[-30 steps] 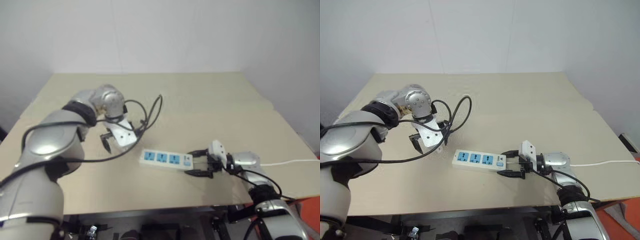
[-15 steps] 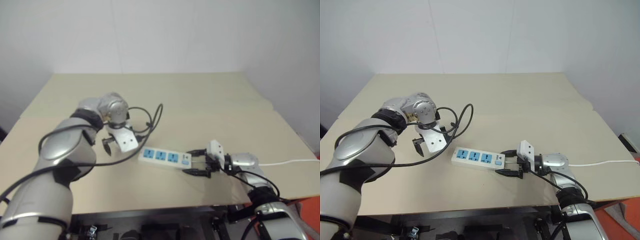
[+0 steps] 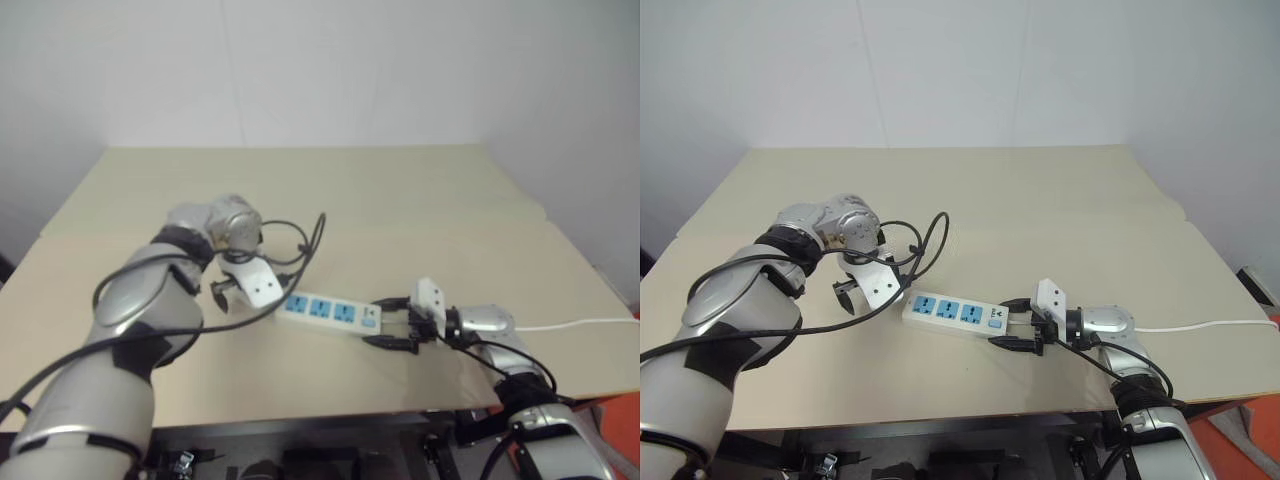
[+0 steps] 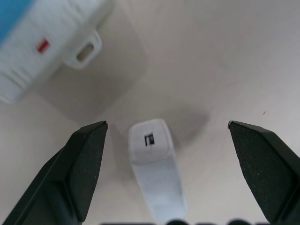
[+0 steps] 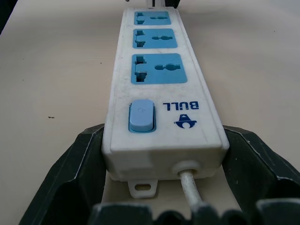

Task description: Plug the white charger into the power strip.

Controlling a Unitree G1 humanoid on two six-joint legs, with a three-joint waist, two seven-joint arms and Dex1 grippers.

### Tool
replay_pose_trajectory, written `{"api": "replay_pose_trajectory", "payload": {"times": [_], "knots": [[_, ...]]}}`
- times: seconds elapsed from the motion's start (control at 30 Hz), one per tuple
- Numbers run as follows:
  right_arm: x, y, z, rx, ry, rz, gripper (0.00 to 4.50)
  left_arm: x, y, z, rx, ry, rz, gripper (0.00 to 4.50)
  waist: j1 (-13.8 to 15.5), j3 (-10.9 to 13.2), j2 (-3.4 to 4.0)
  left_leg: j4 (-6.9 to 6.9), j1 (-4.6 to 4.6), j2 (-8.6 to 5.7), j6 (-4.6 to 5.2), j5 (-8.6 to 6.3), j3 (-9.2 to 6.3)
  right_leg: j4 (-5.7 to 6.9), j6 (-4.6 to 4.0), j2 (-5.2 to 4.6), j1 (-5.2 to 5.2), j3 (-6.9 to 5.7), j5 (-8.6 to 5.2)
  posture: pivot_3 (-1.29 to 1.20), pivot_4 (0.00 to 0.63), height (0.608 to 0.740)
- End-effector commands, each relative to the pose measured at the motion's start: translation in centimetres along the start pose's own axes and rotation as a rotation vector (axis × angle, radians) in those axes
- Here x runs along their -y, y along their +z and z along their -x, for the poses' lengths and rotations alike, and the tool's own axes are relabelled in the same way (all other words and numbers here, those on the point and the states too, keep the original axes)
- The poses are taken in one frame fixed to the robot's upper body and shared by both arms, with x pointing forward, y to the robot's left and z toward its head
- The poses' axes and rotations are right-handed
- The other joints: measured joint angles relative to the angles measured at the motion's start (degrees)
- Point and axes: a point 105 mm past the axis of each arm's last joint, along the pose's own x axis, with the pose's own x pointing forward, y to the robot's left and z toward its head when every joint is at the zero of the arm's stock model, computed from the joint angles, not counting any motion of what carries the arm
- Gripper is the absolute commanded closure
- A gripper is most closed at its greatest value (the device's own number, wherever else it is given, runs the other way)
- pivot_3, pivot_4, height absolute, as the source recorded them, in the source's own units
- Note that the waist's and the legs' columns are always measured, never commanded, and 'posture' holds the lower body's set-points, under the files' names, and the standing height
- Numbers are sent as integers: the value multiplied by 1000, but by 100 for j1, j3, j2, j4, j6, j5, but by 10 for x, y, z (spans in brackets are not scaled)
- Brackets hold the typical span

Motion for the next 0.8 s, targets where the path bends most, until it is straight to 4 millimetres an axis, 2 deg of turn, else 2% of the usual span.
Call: {"api": "replay_pose_trajectory", "payload": {"times": [0.03, 0.13, 0.43, 0.63, 0.7, 0.8], "knots": [[-8, -28, -2, -114, -12, -84, 1080, -1, -1, 1, 3, 13, 22, 0, 0, 0, 0, 0, 0, 0, 0, 0, 0, 0, 0, 0, 0, 0, 0, 0, 150, 740], [-7, -30, -1, -119, -20, -89, 1080, -4, -3, -1, -16, 25, 31, 574, 1, 0, 0, 0, 0, 0, 0, 0, 0, 0, 0, 0, 0, 0, 0, 0, 150, 740], [-6, -30, -1, -127, -24, -88, 1080, -9, -3, -5, -22, 60, 54, 3489, 0, -3, -2, 0, 3, 0, 0, 0, 0, 2, 0, 0, 2, 0, 0, 0, 150, 740], [-5, -31, -1, -133, -27, -87, 1080, -15, -1, -5, 4, 118, 63, 3485, 2, -4, -3, 0, 7, 0, 0, 0, 0, 6, 0, -1, 5, 0, 1, 0, 150, 740], [-6, -31, 0, -132, -24, -84, 1080, -21, 2, 4, 47, 167, 88, 3485, 2, -5, -3, 0, 7, 0, 0, 0, 0, 6, 0, -1, 6, 0, 1, 0, 150, 740], [-7, -30, 0, -131, -17, -76, 1080, -26, 6, 29, 135, 234, 112, 3485, -2, -5, -4, 0, 5, 0, 0, 0, 0, 3, 0, -1, 4, 0, 1, 0, 150, 740]]}}
